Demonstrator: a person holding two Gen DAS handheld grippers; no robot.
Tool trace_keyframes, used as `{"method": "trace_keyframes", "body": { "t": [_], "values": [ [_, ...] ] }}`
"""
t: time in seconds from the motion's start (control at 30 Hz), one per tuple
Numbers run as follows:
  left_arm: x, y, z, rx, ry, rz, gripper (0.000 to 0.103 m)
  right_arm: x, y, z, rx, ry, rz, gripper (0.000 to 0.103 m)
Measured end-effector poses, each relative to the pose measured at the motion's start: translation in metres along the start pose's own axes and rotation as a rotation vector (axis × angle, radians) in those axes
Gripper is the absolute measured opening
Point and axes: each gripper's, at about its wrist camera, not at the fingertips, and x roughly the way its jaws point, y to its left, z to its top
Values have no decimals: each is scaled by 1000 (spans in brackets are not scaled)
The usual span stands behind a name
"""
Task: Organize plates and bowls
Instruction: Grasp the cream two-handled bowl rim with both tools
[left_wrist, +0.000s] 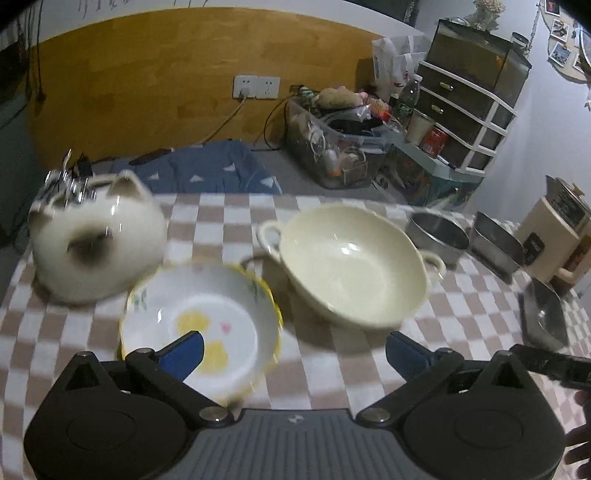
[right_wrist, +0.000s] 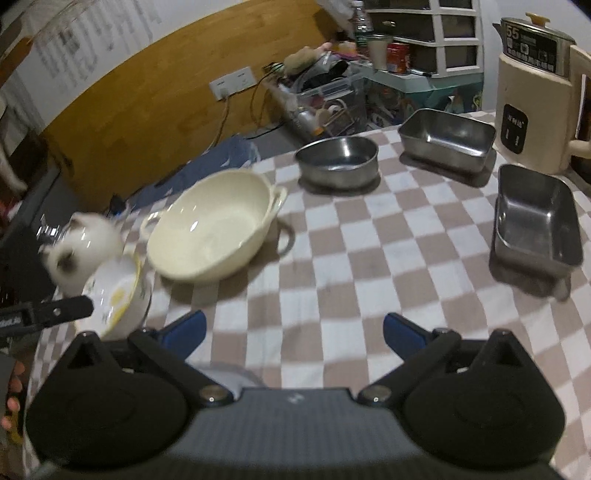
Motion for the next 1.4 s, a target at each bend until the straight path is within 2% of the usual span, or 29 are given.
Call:
{"method": "trace_keyframes", "body": {
  "t": [0.17, 0.27, 0.4, 0.57, 0.7, 0.77, 0.83, 0.93, 1.0, 1.03, 1.07, 1.1, 1.2, 1.4],
  "values": [
    [30, 6, 30, 19, 0, 3, 103, 25, -7, 33, 27, 15, 98, 103],
    [48, 9, 45, 44, 9, -11, 101, 37, -11, 50, 49, -4, 102, 103],
    [70, 14, 63, 80, 17, 2, 87, 57, -14, 69, 75, -14, 137, 103],
    [99, 25, 79, 67, 68, -8, 74, 82, -21, 85, 101, 5, 151, 102],
    [117, 32, 85, 38, 111, -36, 64, 99, -18, 93, 107, 42, 174, 91],
    [124, 38, 86, 6, 134, -50, 62, 108, -15, 97, 110, 78, 178, 91],
    [130, 43, 87, -27, 156, -67, 57, 115, -11, 100, 109, 93, 198, 86],
    [136, 46, 88, -45, 177, -85, 44, 125, -7, 103, 98, 104, 222, 72],
    [139, 47, 89, -43, 183, -91, 32, 129, -4, 104, 95, 111, 230, 51],
    [140, 47, 90, -46, 185, -100, 30, 130, -1, 104, 88, 117, 205, 45],
    [142, 47, 91, -51, 187, -109, 28, 133, 1, 106, 76, 121, 174, 34],
    [143, 47, 91, -53, 190, -111, 28, 135, 1, 107, 67, 124, 149, 27],
    [147, 50, 93, -61, 195, -126, 28, 138, -2, 106, 75, 138, 142, 22],
    [157, 55, 92, -103, 209, -158, 29, 146, -8, 103, 94, 166, 182, 21]
  ]
}}
